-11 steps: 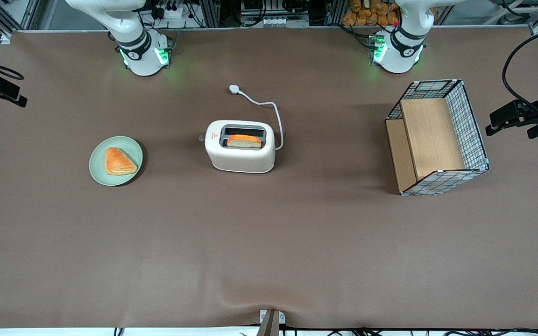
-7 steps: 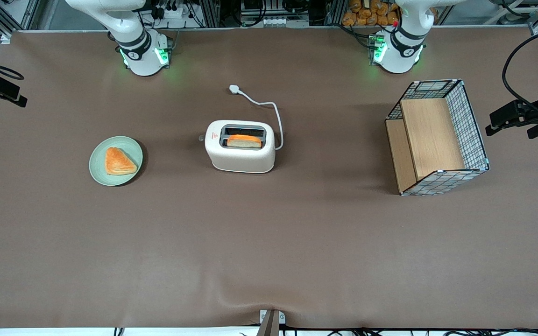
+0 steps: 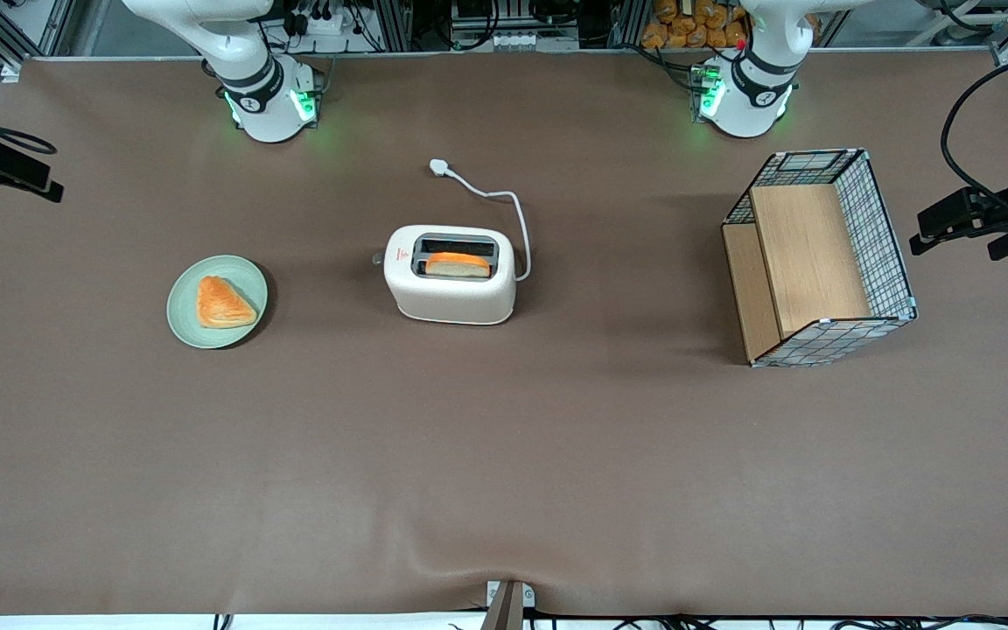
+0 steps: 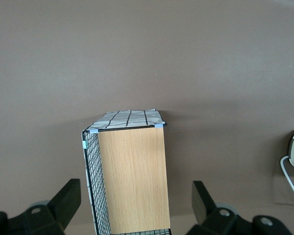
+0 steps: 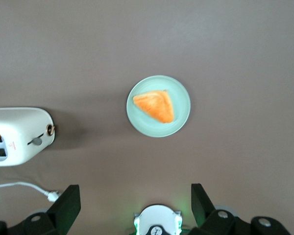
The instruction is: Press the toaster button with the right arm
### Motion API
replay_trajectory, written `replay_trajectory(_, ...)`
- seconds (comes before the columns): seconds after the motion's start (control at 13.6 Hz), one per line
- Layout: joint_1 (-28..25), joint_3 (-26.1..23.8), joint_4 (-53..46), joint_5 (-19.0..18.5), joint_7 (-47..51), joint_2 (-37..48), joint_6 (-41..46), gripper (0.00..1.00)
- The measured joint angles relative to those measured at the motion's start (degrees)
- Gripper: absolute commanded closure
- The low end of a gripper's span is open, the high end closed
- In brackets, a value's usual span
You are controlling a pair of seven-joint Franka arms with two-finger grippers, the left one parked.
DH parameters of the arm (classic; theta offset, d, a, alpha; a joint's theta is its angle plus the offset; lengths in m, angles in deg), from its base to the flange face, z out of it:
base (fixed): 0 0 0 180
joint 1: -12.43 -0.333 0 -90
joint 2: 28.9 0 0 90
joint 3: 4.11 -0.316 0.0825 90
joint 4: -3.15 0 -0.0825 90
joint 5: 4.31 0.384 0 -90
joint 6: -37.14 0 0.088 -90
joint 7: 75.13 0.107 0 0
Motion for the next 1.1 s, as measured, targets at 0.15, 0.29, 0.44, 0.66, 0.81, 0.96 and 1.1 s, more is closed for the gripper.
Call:
replay_trajectory(0.15, -0.1, -0.1, 0.0, 2.2, 0.0, -1.6, 0.8, 0.00)
replay_trajectory(0.29, -0.9, -0.3, 0.0, 3.7, -0.5, -3.7, 2.9, 0.00)
replay_trajectory(0.44, -3.0, -0.4, 0.1, 5.4, -0.9, -6.0, 4.9, 0.00)
replay_trajectory(0.66, -5.9, -0.5, 1.9, 10.6, -0.9, -8.7, 5.5, 0.00)
replay_trajectory(0.81, -7.1, -0.6, 4.0, 14.1, -0.9, -10.3, 5.4, 0.00)
replay_trajectory(0.96, -9.0, -0.6, 6.1, 16.0, -1.0, -11.6, 3.1, 0.00)
replay_trajectory(1.1, -10.8, -0.7, 9.0, 17.6, -1.0, -11.8, -0.8, 0.00)
